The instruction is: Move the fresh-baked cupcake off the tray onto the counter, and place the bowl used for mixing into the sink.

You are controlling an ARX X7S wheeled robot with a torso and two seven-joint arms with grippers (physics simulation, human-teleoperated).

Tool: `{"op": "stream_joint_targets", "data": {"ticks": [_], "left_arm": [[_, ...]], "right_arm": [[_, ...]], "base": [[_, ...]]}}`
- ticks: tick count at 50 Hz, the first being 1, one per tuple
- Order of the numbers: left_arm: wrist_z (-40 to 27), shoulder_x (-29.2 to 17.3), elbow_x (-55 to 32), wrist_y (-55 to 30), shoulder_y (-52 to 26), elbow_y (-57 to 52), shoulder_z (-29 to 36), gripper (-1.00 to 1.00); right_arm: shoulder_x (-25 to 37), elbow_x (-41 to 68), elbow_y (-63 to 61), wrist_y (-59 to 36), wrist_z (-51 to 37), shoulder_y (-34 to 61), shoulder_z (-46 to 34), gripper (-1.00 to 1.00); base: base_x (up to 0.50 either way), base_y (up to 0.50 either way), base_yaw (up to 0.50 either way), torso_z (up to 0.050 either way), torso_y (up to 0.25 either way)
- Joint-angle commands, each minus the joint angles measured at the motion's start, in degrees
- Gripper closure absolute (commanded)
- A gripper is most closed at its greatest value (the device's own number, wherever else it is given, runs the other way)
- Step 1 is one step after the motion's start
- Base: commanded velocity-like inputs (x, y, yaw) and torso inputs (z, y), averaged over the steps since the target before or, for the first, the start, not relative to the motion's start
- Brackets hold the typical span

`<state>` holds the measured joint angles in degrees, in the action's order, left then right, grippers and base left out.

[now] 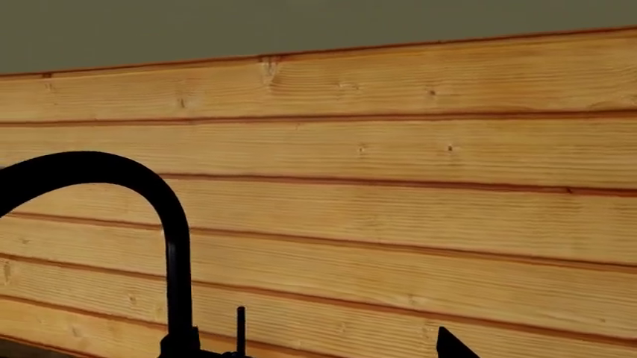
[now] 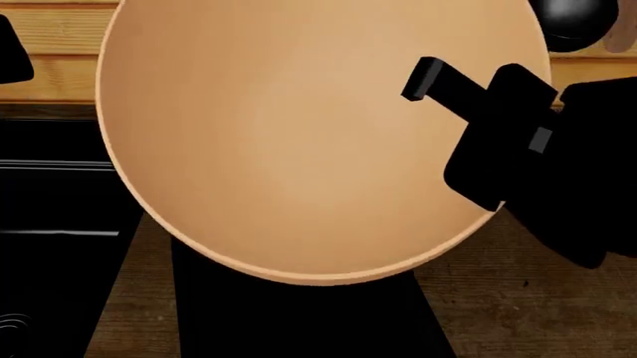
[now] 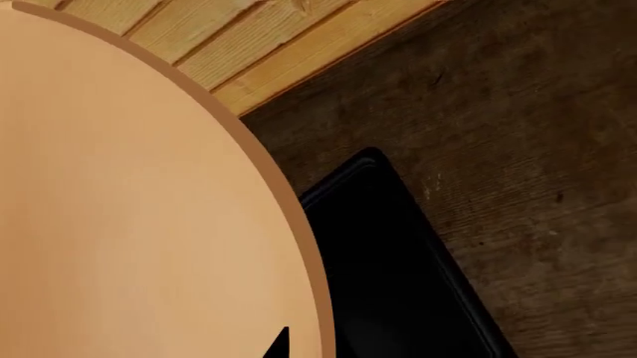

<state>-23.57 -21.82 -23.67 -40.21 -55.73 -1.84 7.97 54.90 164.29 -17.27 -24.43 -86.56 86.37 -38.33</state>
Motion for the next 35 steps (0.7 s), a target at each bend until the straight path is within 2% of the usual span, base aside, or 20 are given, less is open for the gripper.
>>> {"op": "stream_joint_targets", "data": {"ticks": [1,13,21,35], "left_arm": [[0.05,-0.30,-0.22,0.70,0.28,0.52,-1.34,-1.00],[-0.03,-0.62,-0.60,0.70,0.63,0.40,-1.79,-1.00],[-0.14,-0.54,-0.69,0.60,0.42,0.60,-1.72,-1.00],[-0.36,-0.74,-0.83,0.77,0.13,1.13,-2.12,-1.00]], "right_arm": [[3.46,1.94,-3.19,3.56,-1.86,1.98,-1.88,1.00],[3.72,1.34,-2.50,2.00,-1.12,4.20,-5.28,1.00],[3.26,1.88,-1.32,0.09,-1.62,7.09,-7.46,1.00],[4.62,4.17,-3.46,3.41,-1.67,9.74,-10.25,1.00]], "base": [[0.00,0.00,0.00,0.000,0.000],[0.00,0.02,0.00,0.000,0.000],[0.00,0.50,0.00,0.000,0.000],[0.00,0.50,0.00,0.000,0.000]]}}
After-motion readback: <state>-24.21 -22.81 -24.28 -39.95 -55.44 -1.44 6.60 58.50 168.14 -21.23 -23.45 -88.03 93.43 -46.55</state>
